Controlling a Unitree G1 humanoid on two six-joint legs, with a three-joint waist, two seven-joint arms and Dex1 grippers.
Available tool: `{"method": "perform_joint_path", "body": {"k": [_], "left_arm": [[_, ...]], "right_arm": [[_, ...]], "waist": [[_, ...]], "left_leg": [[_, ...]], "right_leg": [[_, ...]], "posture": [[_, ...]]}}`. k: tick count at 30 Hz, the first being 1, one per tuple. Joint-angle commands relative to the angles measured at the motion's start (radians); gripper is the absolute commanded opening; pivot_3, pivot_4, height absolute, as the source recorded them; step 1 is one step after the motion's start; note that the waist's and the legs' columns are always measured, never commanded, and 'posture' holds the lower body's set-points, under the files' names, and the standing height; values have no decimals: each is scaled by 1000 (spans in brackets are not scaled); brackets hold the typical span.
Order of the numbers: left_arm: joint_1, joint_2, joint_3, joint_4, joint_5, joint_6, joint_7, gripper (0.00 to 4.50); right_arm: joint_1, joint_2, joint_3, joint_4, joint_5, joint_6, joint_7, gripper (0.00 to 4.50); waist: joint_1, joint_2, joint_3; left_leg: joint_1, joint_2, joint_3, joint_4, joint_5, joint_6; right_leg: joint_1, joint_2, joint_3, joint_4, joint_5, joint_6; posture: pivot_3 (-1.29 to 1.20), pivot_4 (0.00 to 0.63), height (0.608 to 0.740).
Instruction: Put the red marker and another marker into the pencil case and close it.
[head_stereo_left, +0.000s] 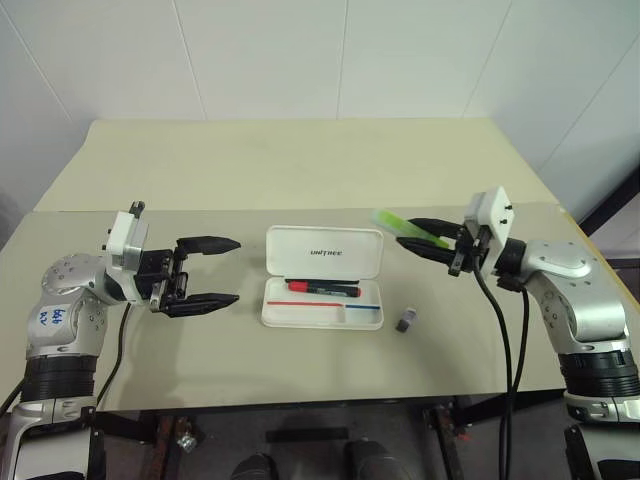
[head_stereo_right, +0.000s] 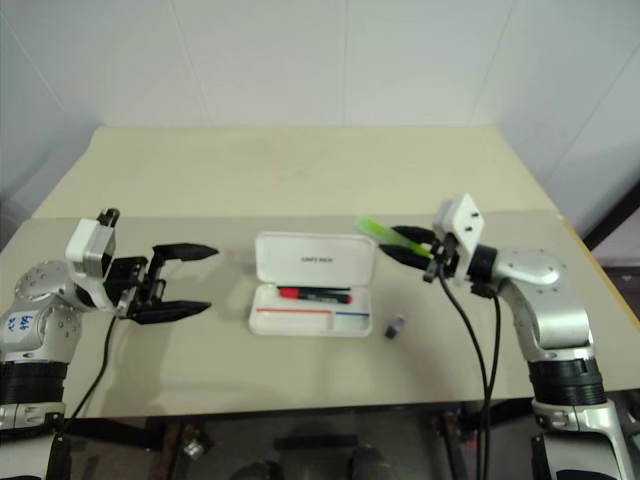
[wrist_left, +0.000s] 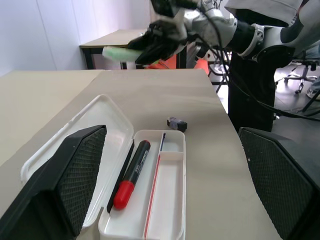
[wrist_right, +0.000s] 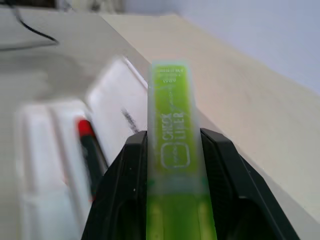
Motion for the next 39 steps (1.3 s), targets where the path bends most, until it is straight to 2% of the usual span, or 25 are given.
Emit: {"method": "perform_joint_path", "body": {"k": [1,5,7,9,13,26,39], "left_arm": [[-13,6,4,-1,0,-27,-25,4500],[2,7,3,-11,1,-37,-20,4500],[13,11,9,-20,-2,-39,-17,4500],[24,15,16,-30,-4,-40,-11,4500],[55,23,31,-55,-12,-40,-7,4500],[91,21,51,-75,-14,-50,11,4500],[75,16,40,-62,-10,-59,17,4500]], "right_arm": [[-44,21,124,-86,-25,111,-22,1125],[-57,32,254,-96,-62,175,9,1125],[-65,50,301,-93,-65,175,35,1125],[-83,78,333,-71,-74,178,41,1125],[-123,125,379,1,-112,162,47,1125],[-173,249,442,144,-203,96,64,1125],[-163,249,428,203,-250,47,89,1125]], "waist": [[-1,0,0],[3,0,0],[5,0,0],[4,-1,0],[0,-1,0],[0,-2,0],[-2,-2,0]], "left_leg": [[0,0,0,0,0,0],[-2,0,0,-1,0,0],[-7,0,-1,0,0,0],[-15,-1,-1,2,0,0],[-15,0,0,2,0,0],[-14,0,0,3,0,0],[-14,0,0,2,0,0]], "right_leg": [[0,0,0,0,0,0],[-2,0,-1,0,-1,-1],[-8,0,-1,0,-1,-2],[-16,0,-1,5,-1,-1],[-17,0,-1,6,-1,-1],[-16,0,-1,7,-1,-1],[-17,0,-2,7,-1,-1]], "posture": [[0,150,740],[0,150,740],[0,150,740],[0,150,740],[0,150,740],[0,150,740],[0,150,740]]}}
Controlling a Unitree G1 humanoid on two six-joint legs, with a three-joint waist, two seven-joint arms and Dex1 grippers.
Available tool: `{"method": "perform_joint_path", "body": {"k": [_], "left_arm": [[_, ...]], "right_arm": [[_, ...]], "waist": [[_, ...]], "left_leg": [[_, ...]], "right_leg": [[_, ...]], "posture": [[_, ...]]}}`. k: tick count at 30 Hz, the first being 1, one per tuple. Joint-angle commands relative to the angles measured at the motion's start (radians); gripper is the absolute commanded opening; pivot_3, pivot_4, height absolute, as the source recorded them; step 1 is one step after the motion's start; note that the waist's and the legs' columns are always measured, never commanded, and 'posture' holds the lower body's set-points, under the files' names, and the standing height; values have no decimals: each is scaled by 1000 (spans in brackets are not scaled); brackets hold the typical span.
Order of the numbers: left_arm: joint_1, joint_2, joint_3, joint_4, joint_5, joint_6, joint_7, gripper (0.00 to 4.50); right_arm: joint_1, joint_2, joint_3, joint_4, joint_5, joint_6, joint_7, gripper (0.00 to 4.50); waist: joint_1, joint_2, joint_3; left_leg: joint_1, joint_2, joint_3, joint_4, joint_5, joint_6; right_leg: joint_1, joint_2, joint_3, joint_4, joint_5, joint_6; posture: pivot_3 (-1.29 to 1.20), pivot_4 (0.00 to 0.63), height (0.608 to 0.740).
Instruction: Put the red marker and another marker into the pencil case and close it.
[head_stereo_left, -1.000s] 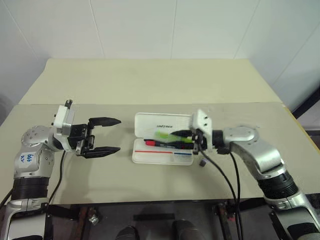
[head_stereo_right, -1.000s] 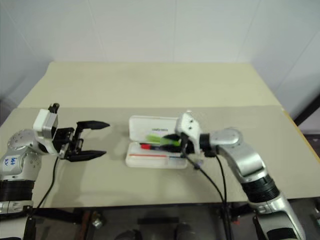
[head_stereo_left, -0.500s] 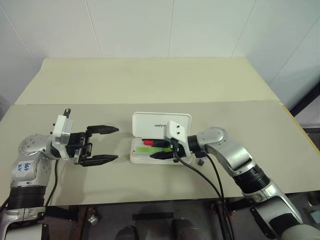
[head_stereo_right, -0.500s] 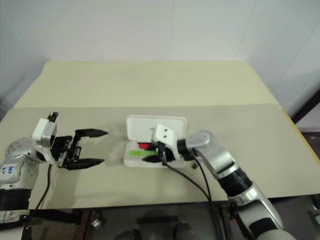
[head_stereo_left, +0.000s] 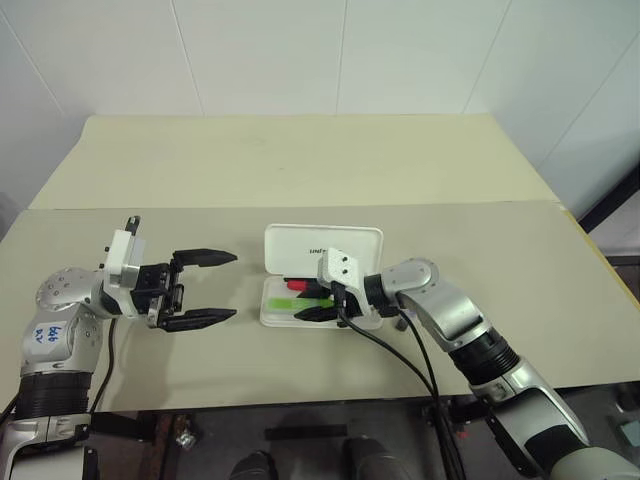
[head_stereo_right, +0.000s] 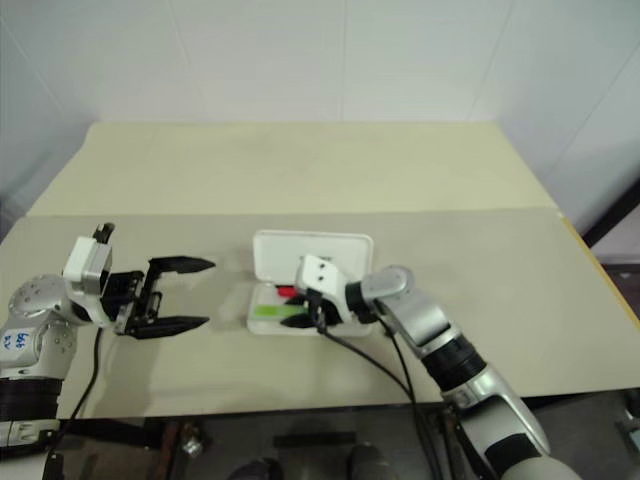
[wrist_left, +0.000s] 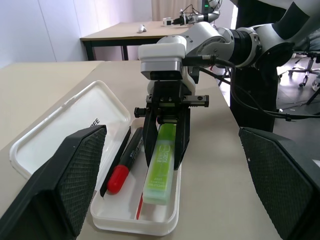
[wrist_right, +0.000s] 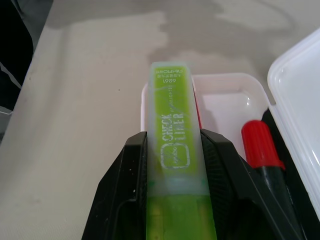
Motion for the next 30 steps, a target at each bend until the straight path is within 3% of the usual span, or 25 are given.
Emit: {"method": "perform_joint_path", "body": {"k": [1,10,17,23,30], "left_arm": [[-20,10,19,-13,-10,-14,3,4500],[-39,-3,5,-1,-8,-14,-3,4500],[-42,-14,-6,-4,-12,-13,-11,4500],[-40,-33,-22,-5,-16,-7,-24,4500],[-96,-53,-59,60,-11,-11,-74,4500]], "right_arm": [[-5,-4,-18,-20,2,-23,17,1475],[15,-26,-52,-112,26,20,18,4457],[85,-136,-188,-336,148,152,15,4457],[222,-254,-365,-557,208,366,-134,4457],[355,-234,-483,-755,195,625,-420,4457]], "waist": [[0,0,0],[1,0,0],[6,0,0],[9,-1,0],[4,-1,0]], "left_leg": [[0,0,0,0,0,0],[0,0,0,0,0,0],[0,0,0,0,0,0],[0,0,0,0,0,0],[0,0,-1,-1,0,0]], "right_leg": [[0,0,0,0,0,0],[0,0,0,0,0,0],[0,0,0,-1,0,0],[0,-1,0,-1,0,0],[0,0,1,-1,0,0]], "posture": [[0,150,740],[0,150,740],[0,150,740],[0,150,740],[0,150,740]]}}
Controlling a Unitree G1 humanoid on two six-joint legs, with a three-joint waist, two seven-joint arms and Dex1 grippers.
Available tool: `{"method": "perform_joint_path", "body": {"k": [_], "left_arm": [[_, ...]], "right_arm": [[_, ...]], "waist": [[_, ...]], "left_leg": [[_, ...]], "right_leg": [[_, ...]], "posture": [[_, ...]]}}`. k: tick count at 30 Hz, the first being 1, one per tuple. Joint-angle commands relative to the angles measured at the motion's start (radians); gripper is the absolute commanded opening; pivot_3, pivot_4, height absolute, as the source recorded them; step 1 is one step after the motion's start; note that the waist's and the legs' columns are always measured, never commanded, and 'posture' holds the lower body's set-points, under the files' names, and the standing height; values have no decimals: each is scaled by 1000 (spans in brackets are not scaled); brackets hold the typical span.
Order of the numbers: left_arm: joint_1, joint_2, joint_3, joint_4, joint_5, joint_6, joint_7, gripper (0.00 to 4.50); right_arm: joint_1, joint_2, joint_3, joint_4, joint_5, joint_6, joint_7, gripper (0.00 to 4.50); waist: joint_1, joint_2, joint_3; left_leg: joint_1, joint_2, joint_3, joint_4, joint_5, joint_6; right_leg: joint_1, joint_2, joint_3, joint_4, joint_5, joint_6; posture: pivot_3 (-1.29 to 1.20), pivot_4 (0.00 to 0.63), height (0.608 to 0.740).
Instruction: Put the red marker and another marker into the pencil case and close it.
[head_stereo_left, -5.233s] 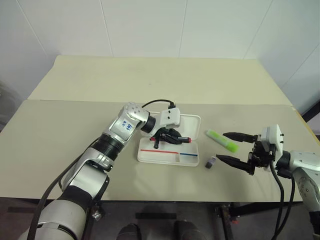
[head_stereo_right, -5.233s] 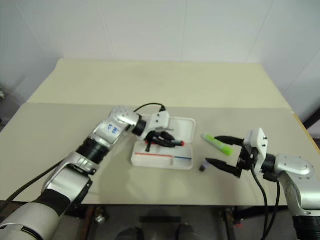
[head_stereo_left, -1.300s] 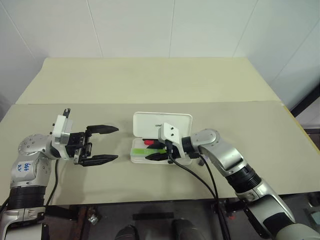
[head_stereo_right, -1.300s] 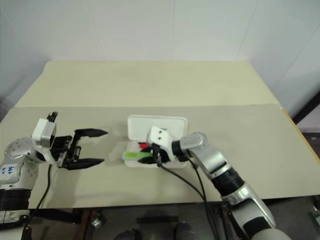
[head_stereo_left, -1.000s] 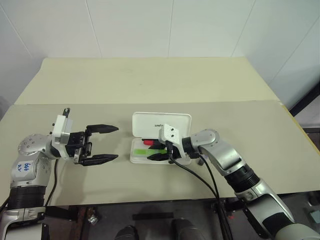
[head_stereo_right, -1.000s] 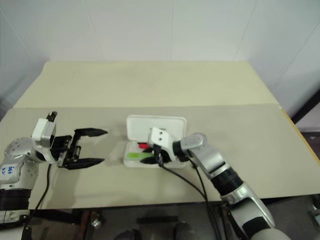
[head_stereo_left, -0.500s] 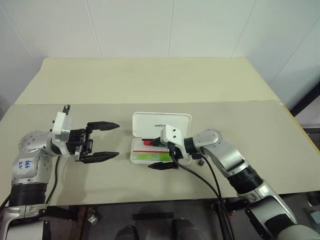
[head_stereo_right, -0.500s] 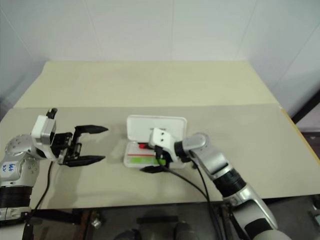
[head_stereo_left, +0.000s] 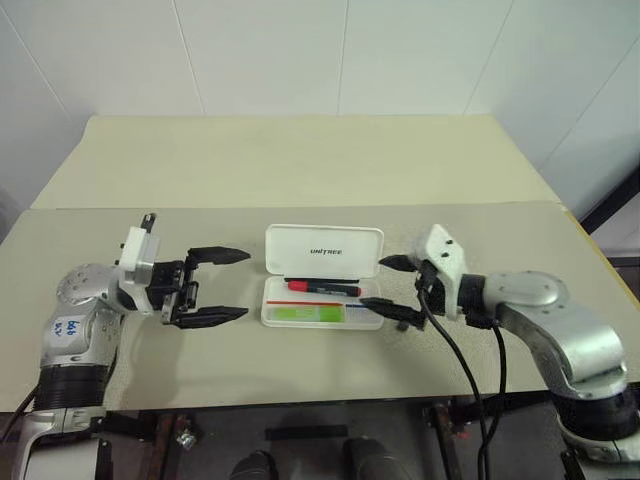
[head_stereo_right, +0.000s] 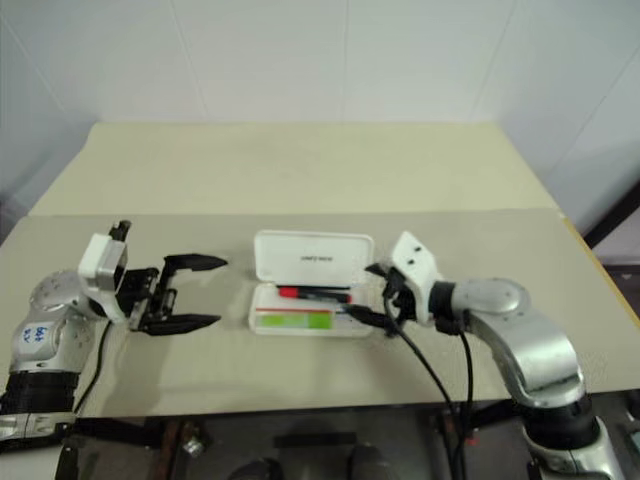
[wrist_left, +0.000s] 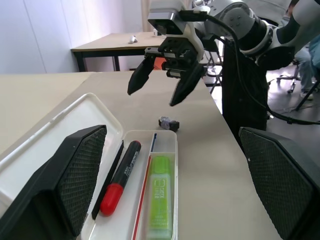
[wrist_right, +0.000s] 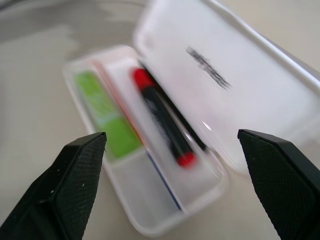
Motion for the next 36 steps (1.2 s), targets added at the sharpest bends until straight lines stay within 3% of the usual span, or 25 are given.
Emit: {"method": "perform_joint_path", "body": {"k": [1,5,13,36], "left_arm": [[-44,-5,-11,29,-8,-15,-64,4500],[-82,-17,-36,74,-3,-23,-80,4500],[-130,-45,-78,132,2,-45,-95,4500],[-156,-87,-110,174,0,-68,-96,4500]], "right_arm": [[39,24,-39,-124,2,118,-130,4457],[54,41,5,-235,-11,267,-251,4457],[-31,144,5,-234,-72,619,-459,4457],[60,283,-79,-217,1,628,-690,4457]], "waist": [[0,0,0],[0,0,0],[0,-1,0],[-1,-1,0]], "left_leg": [[0,0,0,0,0,0],[0,0,0,0,0,0],[0,-1,0,-1,0,0],[-1,-1,0,-2,0,1]], "right_leg": [[0,0,0,0,0,0],[0,0,0,0,0,0],[-1,0,1,0,0,-1],[-1,0,0,-2,-1,-1]], "posture": [[0,150,740],[0,150,740],[0,150,740],[0,150,740]]}}
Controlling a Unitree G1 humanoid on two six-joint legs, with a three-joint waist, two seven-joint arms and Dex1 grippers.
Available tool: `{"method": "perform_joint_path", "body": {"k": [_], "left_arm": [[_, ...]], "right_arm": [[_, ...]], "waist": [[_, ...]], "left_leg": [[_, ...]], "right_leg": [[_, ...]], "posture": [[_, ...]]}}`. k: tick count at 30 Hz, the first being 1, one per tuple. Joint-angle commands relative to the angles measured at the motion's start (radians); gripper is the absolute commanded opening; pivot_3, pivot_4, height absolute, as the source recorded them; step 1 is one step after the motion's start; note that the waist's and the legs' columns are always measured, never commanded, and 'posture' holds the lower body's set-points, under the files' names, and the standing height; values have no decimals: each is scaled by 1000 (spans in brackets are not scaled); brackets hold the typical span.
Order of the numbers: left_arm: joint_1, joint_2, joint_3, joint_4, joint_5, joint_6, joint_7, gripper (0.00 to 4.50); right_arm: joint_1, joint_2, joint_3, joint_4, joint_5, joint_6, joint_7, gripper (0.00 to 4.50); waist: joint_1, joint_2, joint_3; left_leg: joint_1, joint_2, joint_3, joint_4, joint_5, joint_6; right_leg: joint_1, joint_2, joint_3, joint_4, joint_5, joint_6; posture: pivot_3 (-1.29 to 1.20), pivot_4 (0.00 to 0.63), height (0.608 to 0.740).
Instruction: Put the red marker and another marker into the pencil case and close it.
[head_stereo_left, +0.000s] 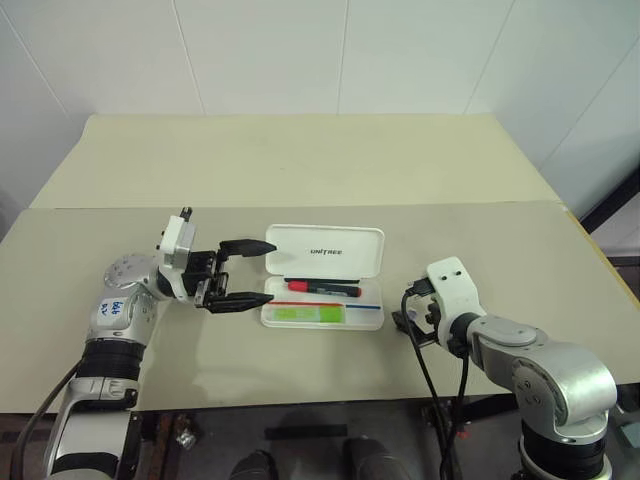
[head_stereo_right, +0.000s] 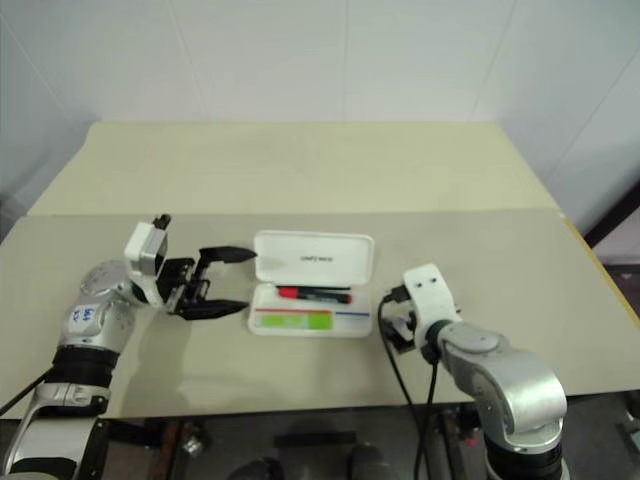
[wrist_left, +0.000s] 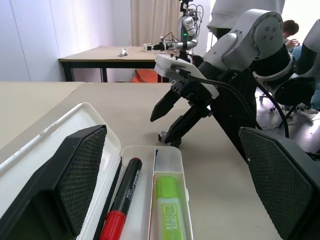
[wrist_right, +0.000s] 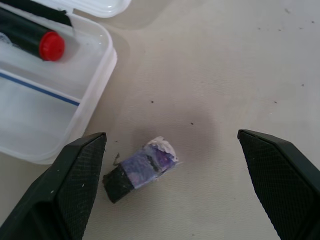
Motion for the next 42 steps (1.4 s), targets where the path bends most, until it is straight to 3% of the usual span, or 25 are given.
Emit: {"method": "perform_joint_path", "body": {"k": [1,10,19,41,42], "left_arm": [[-23,-5,4,4,-4,-15,-94,4500],[-19,-12,5,-3,-6,-17,-88,4500],[-14,-15,5,-13,-5,-16,-78,4500],[-5,-1,16,-24,-10,-18,-80,4500],[-7,-1,16,-23,-10,-18,-80,4500]], "right_arm": [[4,26,-20,-15,31,5,-45,4457],[32,62,-32,-1,118,5,-143,4457],[68,-2,-22,37,215,5,-222,4457],[61,-33,-77,135,437,5,-427,4457],[59,-31,-79,137,443,5,-435,4073]], "waist": [[-1,0,0],[0,0,0],[0,0,0],[2,-14,-9],[2,-14,-9]], "left_leg": [[0,0,0,0,0,0],[0,0,0,-1,0,0],[0,0,0,-1,0,0],[0,0,-1,-2,-1,1],[0,0,-1,-2,-1,1]], "right_leg": [[0,0,0,0,0,0],[0,0,0,-1,0,0],[0,0,0,-2,0,0],[2,-2,-1,-5,0,0],[2,-2,-1,-5,0,0]], "posture": [[0,150,740],[0,150,740],[0,150,740],[0,150,740],[0,150,740]]}}
